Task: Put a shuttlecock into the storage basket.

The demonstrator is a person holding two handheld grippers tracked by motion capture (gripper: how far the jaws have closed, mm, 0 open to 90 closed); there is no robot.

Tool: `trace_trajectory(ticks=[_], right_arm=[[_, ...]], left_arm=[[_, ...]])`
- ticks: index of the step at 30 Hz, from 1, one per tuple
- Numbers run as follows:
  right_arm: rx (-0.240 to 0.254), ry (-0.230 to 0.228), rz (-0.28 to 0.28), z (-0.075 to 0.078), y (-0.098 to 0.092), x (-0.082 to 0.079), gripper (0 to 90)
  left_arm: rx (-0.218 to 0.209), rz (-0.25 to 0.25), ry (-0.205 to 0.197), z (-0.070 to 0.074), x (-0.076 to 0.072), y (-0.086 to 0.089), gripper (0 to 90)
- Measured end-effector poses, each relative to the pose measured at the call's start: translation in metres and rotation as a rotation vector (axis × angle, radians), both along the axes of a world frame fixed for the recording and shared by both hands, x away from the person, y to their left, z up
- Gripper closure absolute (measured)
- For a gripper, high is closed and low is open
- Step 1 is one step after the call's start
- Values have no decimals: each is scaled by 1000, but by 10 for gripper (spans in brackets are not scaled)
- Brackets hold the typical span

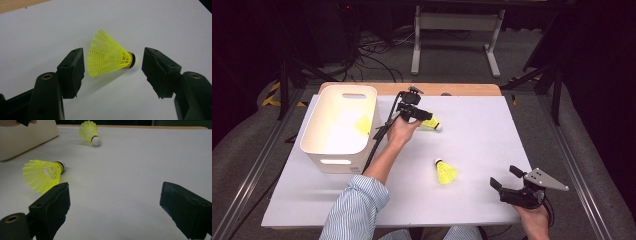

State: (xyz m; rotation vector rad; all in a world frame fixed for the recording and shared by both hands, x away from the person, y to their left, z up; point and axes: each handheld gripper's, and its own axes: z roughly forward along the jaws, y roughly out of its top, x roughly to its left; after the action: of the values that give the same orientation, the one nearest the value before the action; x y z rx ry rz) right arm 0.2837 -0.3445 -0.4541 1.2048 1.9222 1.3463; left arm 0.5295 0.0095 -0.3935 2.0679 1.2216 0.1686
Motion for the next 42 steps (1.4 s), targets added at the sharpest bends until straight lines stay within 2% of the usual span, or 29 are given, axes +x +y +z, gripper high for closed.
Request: trace_trajectory(ticks=[8,13,22,33,37,42], right_arm=[[0,0,5,0,1,0,99],[-2,0,6,0,1,0,99],[-2,1,8,0,1,0,99],[-4,-1,5,0,0,0,103],[-8,-3,7,0,1,-1,103],[-11,2,8,0,1,0,103]], left_arm=[[-7,3,7,-3,8,-3,397],[-27,5,33,-7,14,-4,439],[-32,-2,79,-17,19,-5,529],[-7,-16,96,-22,20,-7,666],[29,-30,99,-24,20,-7,716],[38,-39,93,-22,19,-6,794]])
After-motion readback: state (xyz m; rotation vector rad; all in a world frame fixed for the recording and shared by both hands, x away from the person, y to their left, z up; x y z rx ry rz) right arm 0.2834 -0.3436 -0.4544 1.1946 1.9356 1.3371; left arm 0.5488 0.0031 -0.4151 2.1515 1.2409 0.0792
